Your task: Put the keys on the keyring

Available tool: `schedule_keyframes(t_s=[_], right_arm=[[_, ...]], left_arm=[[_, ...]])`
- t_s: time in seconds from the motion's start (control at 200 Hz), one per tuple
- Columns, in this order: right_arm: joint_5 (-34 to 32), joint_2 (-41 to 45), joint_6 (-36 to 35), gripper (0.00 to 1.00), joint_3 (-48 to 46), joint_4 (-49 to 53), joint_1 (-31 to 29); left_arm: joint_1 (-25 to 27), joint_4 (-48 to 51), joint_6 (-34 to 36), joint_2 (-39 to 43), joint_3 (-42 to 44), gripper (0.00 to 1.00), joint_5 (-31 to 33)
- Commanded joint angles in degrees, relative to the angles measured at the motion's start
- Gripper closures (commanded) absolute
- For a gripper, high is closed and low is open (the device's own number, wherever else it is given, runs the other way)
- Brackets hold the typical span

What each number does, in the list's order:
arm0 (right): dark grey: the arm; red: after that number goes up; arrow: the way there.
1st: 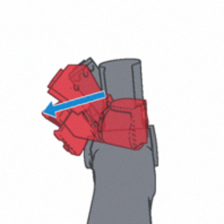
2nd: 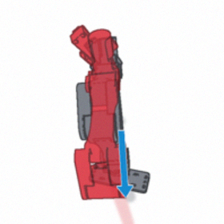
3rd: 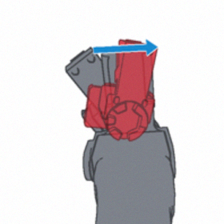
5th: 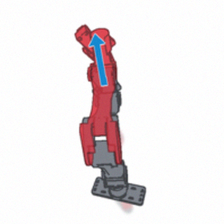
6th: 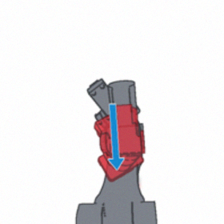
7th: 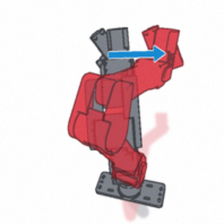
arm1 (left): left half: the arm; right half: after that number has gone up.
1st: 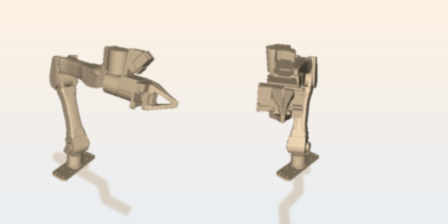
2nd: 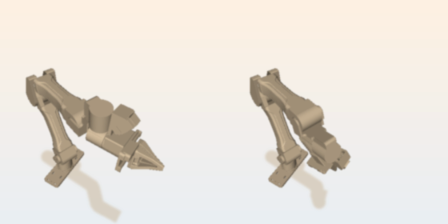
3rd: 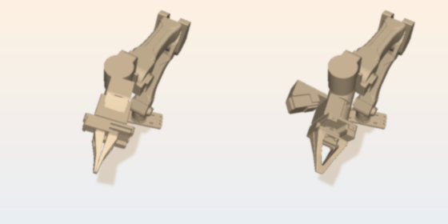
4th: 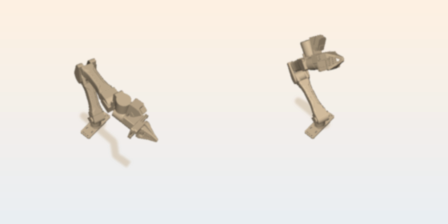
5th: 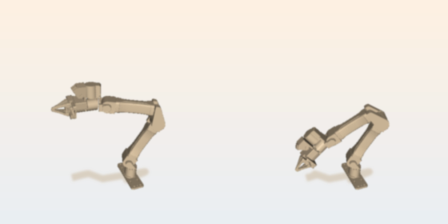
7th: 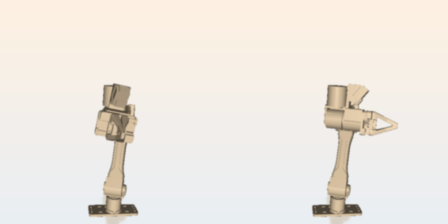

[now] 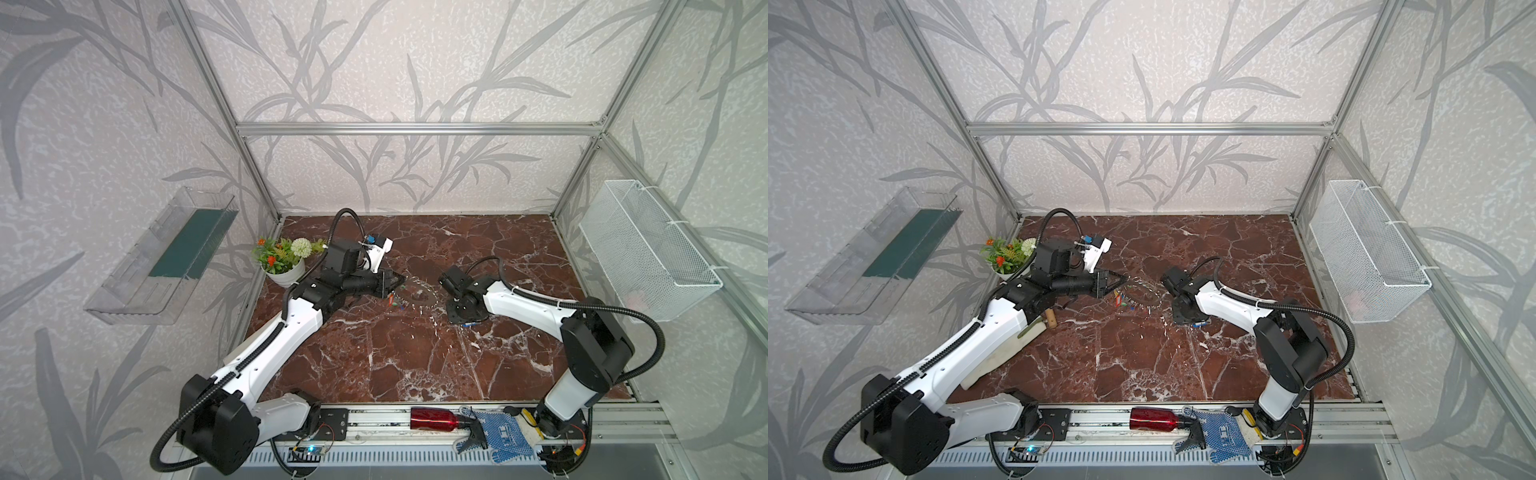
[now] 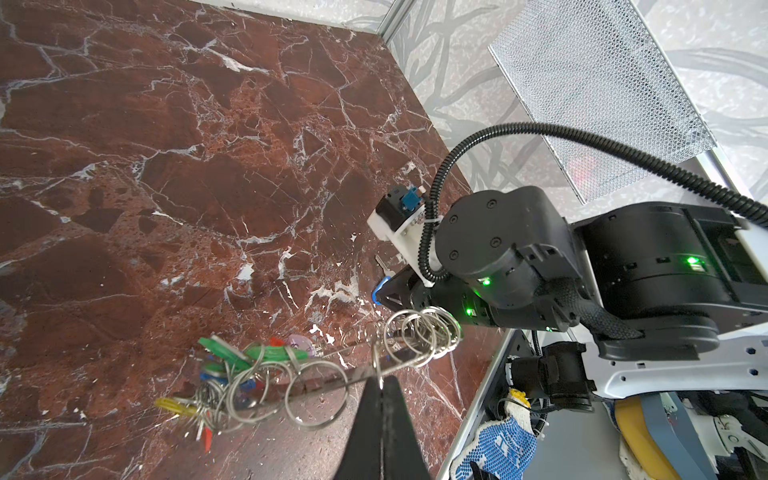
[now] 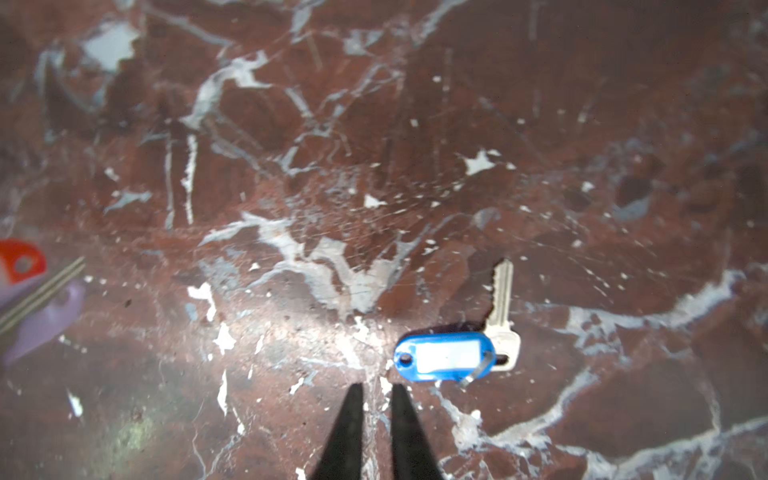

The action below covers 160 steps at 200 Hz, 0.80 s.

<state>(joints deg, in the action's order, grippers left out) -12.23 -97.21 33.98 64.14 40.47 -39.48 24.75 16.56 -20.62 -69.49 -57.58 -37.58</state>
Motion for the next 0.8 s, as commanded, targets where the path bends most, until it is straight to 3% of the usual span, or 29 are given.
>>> schedule_keyframes(t_s=[0.0, 0.09, 0.23, 0.795], right_arm=[[-5.81, -1.81, 2.21, 0.63, 1.47, 6.82, -0.04], [-6.54, -1.67, 5.43, 0.55, 1.13, 7.08, 0.39], [-3.65, -2.62, 7.05, 0.54, 0.9, 6.73, 2.56], [-1.09, -5.98, 11.21, 0.66, 1.67, 7.33, 5.14]], left_arm=[[0.12, -3.5, -0.25, 2.34, -0.01, 1.0, -1.47], [0.07, -3.33, -0.09, 2.34, -0.06, 1.0, -1.33], [0.21, -3.55, -0.3, 2.35, -0.02, 1.0, -1.5], [0.3, -3.28, 0.04, 2.7, -0.07, 1.0, -1.53]])
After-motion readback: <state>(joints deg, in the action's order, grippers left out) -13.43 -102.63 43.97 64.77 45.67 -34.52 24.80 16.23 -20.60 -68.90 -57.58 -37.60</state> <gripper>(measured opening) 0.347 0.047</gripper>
